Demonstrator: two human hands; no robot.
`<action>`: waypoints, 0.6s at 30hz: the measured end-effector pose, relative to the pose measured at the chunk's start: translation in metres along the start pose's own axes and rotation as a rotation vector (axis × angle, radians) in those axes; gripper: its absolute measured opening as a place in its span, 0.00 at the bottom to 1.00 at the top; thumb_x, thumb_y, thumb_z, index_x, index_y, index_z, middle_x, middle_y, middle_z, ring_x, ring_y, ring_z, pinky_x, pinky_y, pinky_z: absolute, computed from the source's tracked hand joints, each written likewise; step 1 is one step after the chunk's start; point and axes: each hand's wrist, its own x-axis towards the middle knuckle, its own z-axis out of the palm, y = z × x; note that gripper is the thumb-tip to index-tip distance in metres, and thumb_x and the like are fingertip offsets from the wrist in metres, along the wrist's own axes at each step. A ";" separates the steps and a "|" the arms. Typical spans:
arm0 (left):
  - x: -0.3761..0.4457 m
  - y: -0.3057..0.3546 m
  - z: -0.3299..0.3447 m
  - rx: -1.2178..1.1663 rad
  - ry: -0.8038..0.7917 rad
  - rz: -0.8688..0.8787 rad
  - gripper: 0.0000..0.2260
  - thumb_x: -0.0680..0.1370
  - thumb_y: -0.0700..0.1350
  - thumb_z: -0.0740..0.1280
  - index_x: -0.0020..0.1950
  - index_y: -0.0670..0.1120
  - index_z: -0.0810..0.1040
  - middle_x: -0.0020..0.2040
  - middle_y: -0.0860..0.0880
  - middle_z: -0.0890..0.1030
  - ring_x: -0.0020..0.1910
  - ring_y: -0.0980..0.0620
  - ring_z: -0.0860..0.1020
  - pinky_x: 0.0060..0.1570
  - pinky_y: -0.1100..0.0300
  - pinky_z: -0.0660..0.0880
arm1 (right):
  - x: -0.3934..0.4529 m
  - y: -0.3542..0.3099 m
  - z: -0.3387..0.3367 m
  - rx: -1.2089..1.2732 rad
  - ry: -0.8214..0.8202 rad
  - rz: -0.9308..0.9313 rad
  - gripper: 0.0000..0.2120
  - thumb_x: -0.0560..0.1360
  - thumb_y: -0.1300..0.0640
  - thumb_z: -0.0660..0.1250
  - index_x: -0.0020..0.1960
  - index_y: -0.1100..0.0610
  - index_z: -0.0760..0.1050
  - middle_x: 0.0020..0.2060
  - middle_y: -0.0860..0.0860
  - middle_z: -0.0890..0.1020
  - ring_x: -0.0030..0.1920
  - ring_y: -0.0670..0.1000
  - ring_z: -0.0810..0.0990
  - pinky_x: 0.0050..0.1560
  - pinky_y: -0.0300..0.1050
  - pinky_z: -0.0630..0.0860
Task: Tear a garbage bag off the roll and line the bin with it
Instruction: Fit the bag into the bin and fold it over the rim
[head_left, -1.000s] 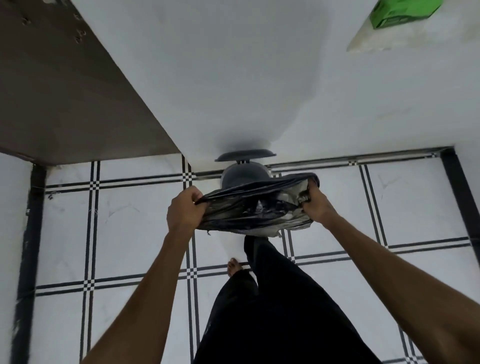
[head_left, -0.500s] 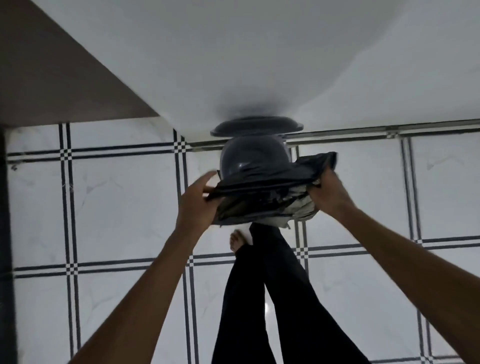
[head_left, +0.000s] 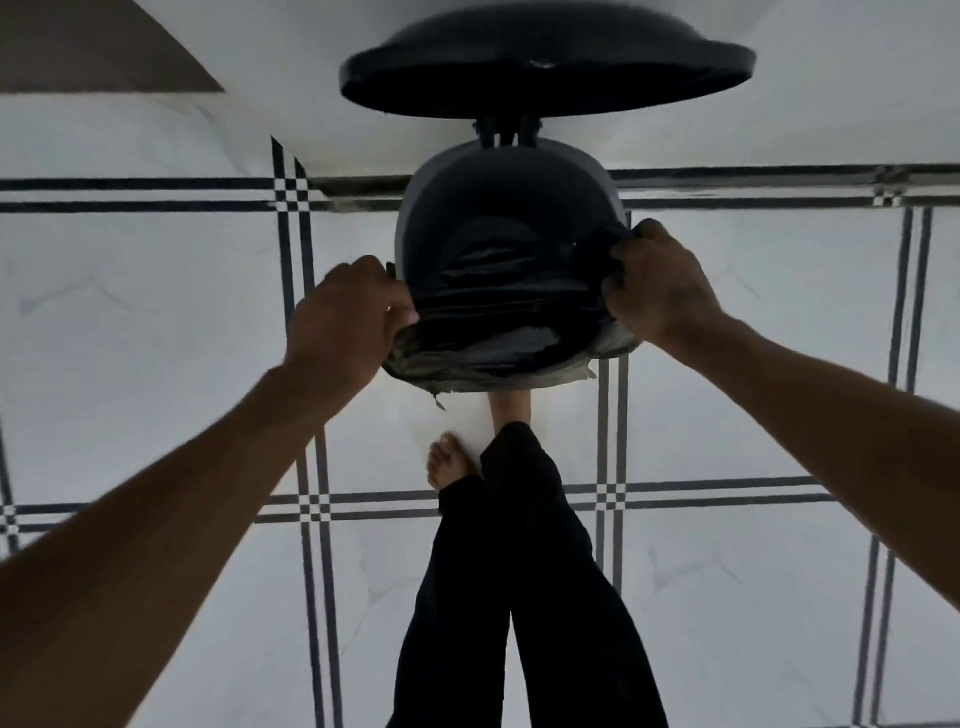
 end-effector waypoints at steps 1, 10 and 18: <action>0.004 0.001 0.004 -0.013 -0.003 0.016 0.07 0.78 0.48 0.69 0.51 0.47 0.84 0.51 0.45 0.79 0.52 0.43 0.78 0.47 0.51 0.73 | 0.004 0.002 0.003 -0.006 0.005 -0.015 0.14 0.75 0.62 0.61 0.57 0.62 0.79 0.57 0.61 0.76 0.54 0.64 0.77 0.49 0.45 0.71; 0.040 0.014 0.035 0.265 -0.041 0.082 0.18 0.77 0.49 0.70 0.65 0.47 0.75 0.59 0.44 0.79 0.55 0.41 0.79 0.49 0.49 0.76 | 0.029 0.033 0.014 0.171 0.140 -0.084 0.14 0.71 0.67 0.61 0.53 0.57 0.77 0.48 0.58 0.79 0.49 0.60 0.77 0.44 0.38 0.64; 0.070 0.008 0.017 0.035 0.131 0.013 0.10 0.81 0.44 0.60 0.49 0.47 0.82 0.43 0.43 0.83 0.44 0.39 0.80 0.42 0.54 0.71 | 0.048 0.041 0.011 0.105 0.286 -0.081 0.12 0.74 0.57 0.63 0.54 0.56 0.81 0.48 0.57 0.79 0.48 0.60 0.77 0.46 0.45 0.71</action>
